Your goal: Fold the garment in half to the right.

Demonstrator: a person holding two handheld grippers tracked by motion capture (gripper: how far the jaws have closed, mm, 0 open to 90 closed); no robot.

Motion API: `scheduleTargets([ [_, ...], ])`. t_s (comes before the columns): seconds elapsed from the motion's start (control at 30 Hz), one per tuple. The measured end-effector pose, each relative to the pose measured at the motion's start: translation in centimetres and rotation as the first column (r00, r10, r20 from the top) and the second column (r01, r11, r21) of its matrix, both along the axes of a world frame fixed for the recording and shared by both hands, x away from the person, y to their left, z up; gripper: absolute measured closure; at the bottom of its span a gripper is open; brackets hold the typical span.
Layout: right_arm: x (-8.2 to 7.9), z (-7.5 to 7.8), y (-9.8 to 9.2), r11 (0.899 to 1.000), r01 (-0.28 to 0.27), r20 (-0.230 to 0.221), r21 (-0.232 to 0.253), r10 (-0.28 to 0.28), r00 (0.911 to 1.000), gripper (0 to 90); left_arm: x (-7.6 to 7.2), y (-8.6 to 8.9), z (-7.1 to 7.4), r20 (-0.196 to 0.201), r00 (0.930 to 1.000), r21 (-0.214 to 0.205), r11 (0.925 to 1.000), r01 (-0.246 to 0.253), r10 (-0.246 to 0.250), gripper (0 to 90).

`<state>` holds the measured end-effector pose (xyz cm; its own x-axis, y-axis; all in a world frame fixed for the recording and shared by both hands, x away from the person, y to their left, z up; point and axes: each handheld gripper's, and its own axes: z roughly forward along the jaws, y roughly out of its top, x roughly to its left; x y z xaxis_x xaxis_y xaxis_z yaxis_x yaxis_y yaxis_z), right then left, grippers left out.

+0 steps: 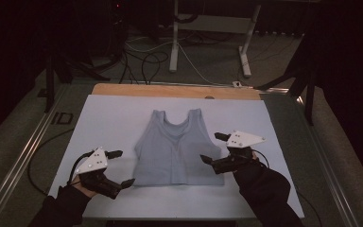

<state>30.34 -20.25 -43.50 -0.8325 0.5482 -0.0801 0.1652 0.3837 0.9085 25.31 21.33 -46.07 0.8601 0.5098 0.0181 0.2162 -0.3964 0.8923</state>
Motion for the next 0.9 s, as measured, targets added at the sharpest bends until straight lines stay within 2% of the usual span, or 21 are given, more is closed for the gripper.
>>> scheduleTargets([
  [0.13, 1.0, 0.2, 1.4, 1.000, -0.014, 0.015, -0.016, 0.014, 0.9998, 8.6, 0.1, 0.0, 0.1, -0.006, 0.9999, 0.001, 0.9999, -0.014, 0.014, 0.5],
  [0.23, 1.8, 0.5, 2.3, 0.999, -0.032, 0.012, -0.017, 0.032, 0.9994, 8.6, 0.1, -0.2, 0.0, -0.007, 0.9997, 0.022, 0.9995, -0.025, 0.025, 0.4],
  [0.53, 4.5, 1.3, 5.5, 0.997, -0.072, 0.021, -0.033, 0.073, 0.9971, 8.7, 0.0, -1.2, 0.1, -0.020, 0.9950, 0.065, 0.9932, -0.096, 0.098, 0.5],
  [0.63, 5.3, 1.2, 6.5, 0.997, -0.075, 0.035, -0.035, 0.076, 0.9965, 8.9, 0.0, -1.4, 0.2, -0.017, 0.9945, 0.062, 0.9928, -0.102, 0.103, 0.4],
  [0.9, 7.6, 0.5, 9.2, 0.997, -0.074, 0.013, -0.033, 0.074, 0.9972, 8.9, -0.2, -2.5, 0.1, -0.018, 0.9939, 0.068, 0.9920, -0.107, 0.109, 0.5],
])
